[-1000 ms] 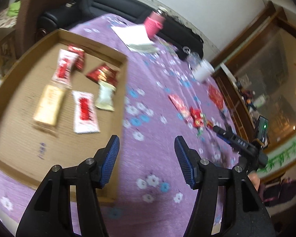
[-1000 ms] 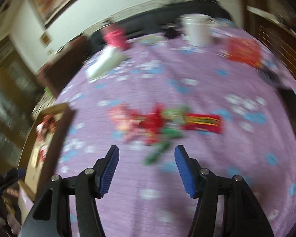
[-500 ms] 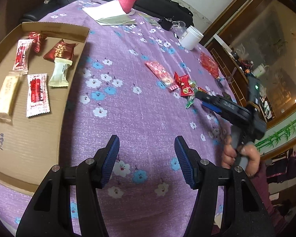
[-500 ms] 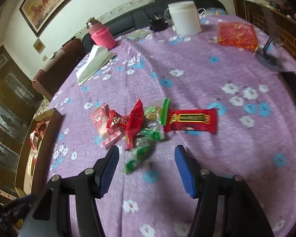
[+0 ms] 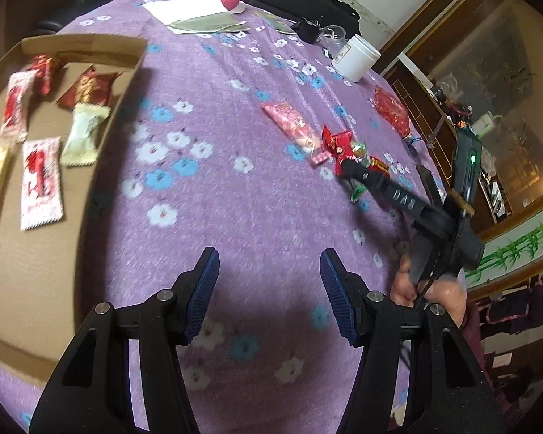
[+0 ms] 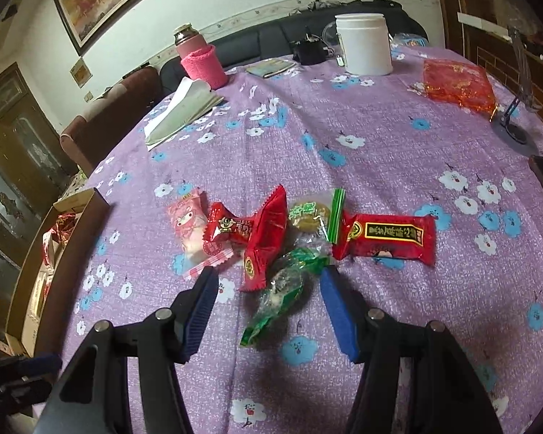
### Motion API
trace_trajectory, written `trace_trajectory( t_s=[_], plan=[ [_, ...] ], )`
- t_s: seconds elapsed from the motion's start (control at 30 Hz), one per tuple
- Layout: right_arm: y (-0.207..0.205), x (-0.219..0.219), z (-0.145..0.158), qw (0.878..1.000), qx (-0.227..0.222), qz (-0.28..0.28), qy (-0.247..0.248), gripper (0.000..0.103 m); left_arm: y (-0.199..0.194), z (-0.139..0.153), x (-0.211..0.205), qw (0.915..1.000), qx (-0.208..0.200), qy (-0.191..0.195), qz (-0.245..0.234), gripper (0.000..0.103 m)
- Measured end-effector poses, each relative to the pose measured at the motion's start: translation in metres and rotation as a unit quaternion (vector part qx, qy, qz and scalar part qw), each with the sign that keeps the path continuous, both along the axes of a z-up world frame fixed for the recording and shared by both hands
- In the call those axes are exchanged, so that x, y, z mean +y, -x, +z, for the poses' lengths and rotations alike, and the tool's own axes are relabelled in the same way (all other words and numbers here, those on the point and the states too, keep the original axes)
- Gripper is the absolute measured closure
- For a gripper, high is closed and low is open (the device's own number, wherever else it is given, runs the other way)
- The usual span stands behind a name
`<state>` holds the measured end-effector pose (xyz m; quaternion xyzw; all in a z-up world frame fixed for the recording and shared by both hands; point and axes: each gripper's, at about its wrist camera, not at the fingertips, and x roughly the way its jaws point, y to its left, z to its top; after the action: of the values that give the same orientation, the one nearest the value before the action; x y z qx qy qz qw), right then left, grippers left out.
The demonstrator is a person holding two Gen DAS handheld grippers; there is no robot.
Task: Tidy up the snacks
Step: 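Grasp the pink cartoon packet with the left tool while the right tool grasps the green candy, then carry the pink packet and green candy into the box and open both tools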
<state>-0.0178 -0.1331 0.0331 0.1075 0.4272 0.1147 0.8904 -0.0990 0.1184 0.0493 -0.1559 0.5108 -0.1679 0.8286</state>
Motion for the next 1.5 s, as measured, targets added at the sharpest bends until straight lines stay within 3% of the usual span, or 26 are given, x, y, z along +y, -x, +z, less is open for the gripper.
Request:
trace_trajectory(
  t_s=[0.17, 0.2, 0.27, 0.33, 0.5, 0.77, 0.93, 0.97, 1.0, 1.03, 1.07, 1.1, 1.37, 1.5],
  plan=[
    [0.0, 0.002, 0.0, 1.0, -0.006, -0.001, 0.009, 0.043, -0.038, 0.007, -0.009, 0.9997, -0.019, 0.007, 0.016, 0.045],
    [0.001, 0.002, 0.0, 1.0, -0.007, -0.004, 0.012, 0.048, -0.046, 0.006, -0.011, 0.9995, -0.02, 0.011, 0.021, 0.045],
    [0.002, -0.001, -0.001, 0.999, -0.007, -0.019, 0.032, 0.07, -0.066, 0.003, -0.015, 0.9992, -0.016, 0.023, 0.03, 0.045],
    [0.002, -0.008, -0.002, 0.999, -0.003, -0.026, 0.025, 0.078, -0.086, 0.0, -0.02, 0.9986, -0.01, 0.04, 0.034, 0.045],
    [-0.001, -0.022, -0.003, 0.999, 0.009, -0.034, -0.012, 0.08, -0.127, -0.005, -0.037, 0.9967, -0.017, 0.054, 0.059, 0.045],
    [0.0, -0.028, -0.003, 0.998, 0.02, -0.036, -0.037, 0.08, -0.153, -0.016, -0.078, 0.9989, -0.029, -0.012, 0.035, 0.045],
    [0.0, -0.029, -0.003, 0.998, 0.023, -0.039, -0.044, 0.08, -0.157, -0.036, -0.104, 0.9942, -0.02, -0.106, 0.005, 0.045],
    [0.001, -0.029, -0.003, 0.998, 0.023, -0.04, -0.045, 0.08, -0.153, -0.035, -0.111, 0.9903, -0.039, -0.133, -0.01, 0.045],
    [0.001, -0.03, -0.003, 0.998, 0.024, -0.041, -0.047, 0.08, -0.149, -0.037, -0.117, 0.9857, -0.046, -0.16, -0.024, 0.05],
    [0.002, -0.031, -0.003, 0.998, 0.024, -0.042, -0.05, 0.081, -0.145, -0.037, -0.12, 0.9822, -0.057, -0.176, -0.033, 0.064],
    [0.003, -0.032, -0.003, 0.997, 0.025, -0.044, -0.053, 0.081, -0.141, -0.037, -0.121, 0.9801, -0.065, -0.183, -0.041, 0.07],
    [0.003, -0.033, -0.003, 0.997, 0.026, -0.045, -0.056, 0.081, -0.138, -0.038, -0.119, 0.98, -0.067, -0.182, -0.045, 0.077],
    [0.008, -0.037, 0.005, 0.995, 0.008, -0.042, -0.086, 0.081, -0.122, -0.025, -0.08, 0.9935, -0.054, -0.098, -0.024, 0.079],
    [0.014, -0.038, 0.013, 0.994, -0.017, -0.03, -0.104, 0.081, -0.097, -0.009, -0.055, 0.9964, -0.067, -0.052, -0.007, 0.079]
  ],
)
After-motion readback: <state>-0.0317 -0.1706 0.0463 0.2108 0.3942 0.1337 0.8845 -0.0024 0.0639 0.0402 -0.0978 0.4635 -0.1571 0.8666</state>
